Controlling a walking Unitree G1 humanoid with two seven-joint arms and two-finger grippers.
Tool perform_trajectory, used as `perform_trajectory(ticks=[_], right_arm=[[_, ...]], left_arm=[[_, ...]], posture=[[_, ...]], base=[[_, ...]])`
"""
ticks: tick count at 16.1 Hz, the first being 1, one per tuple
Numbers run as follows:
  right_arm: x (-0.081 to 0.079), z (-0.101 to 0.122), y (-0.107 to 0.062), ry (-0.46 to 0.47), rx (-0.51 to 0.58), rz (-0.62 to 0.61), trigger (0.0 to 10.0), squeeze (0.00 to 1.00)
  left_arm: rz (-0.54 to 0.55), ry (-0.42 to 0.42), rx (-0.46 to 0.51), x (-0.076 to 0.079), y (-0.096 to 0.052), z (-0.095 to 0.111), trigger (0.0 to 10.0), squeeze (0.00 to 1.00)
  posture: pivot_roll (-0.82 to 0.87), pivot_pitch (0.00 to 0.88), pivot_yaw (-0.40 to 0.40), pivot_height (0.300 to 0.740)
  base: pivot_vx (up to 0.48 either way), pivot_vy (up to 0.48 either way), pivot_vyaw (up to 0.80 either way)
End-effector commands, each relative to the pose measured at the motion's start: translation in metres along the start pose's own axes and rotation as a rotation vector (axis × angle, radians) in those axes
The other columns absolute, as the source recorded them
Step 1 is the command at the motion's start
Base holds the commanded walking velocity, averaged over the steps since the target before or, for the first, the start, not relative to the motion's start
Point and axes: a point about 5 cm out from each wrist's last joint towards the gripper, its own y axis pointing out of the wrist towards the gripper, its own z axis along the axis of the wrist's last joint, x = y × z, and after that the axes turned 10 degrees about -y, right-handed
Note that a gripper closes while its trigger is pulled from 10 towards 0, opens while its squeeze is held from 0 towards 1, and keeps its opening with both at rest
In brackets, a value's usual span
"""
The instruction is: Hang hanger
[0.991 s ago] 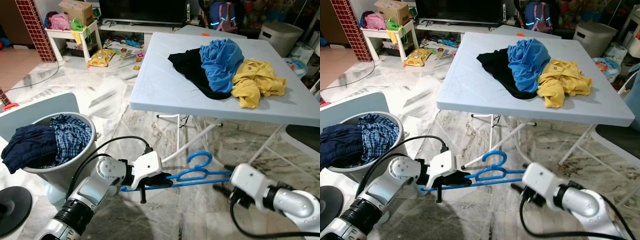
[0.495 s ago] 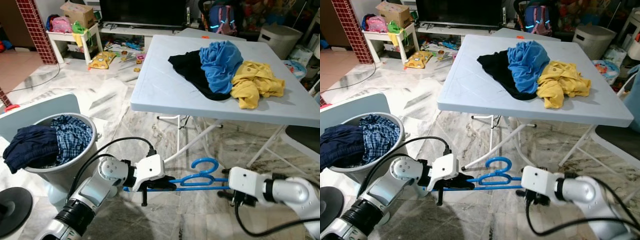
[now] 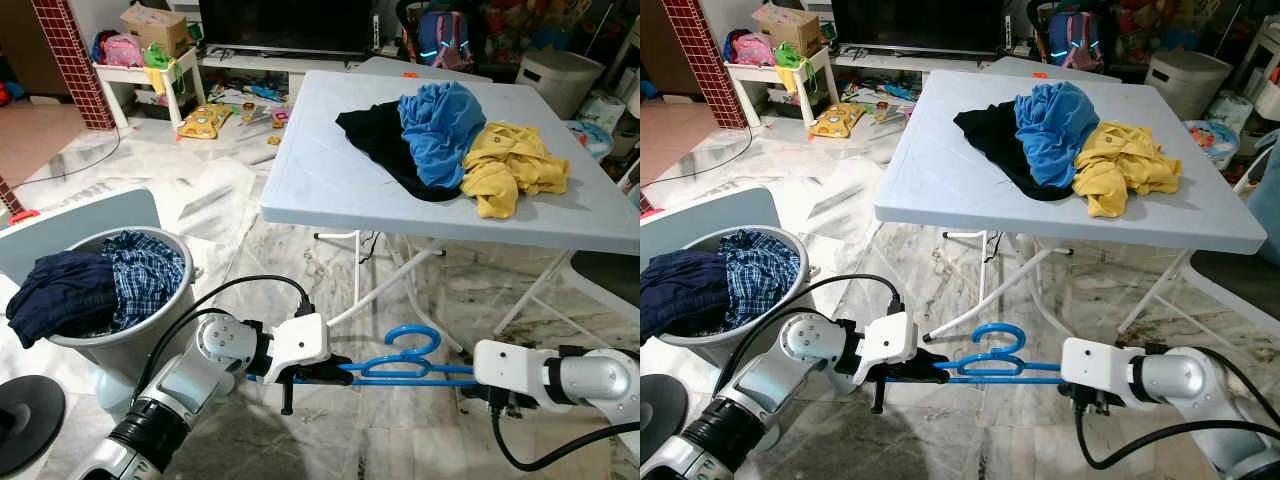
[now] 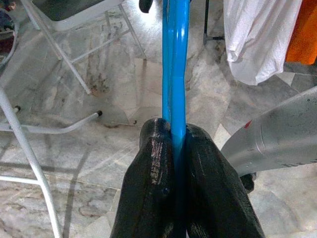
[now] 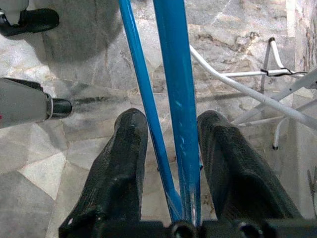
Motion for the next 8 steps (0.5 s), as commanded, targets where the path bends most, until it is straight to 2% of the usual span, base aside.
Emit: perform_trajectory(ticks=[1,8], right_arm=[[0.0032,0.0,-0.002,-0.025,-0.005,0.015,0.0,0.0],[0.0057,0.007,-0.0011,-0.036,0.024,0.025,0.0,0.0]], left_arm=[[-0.016,0.029,-0.011,-0.0003,0.002,0.0025,10.0,0.0],[-0.017,0.038,-0.021,0.0017,0.0039,-0.0013,10.0,0.0]], posture=[[0.04,0.0,-0.024,0.74],[0.04,0.0,-0.031,0.74]], base=[[0.0,0.0,0.0],[0.0,0.0,0.0]])
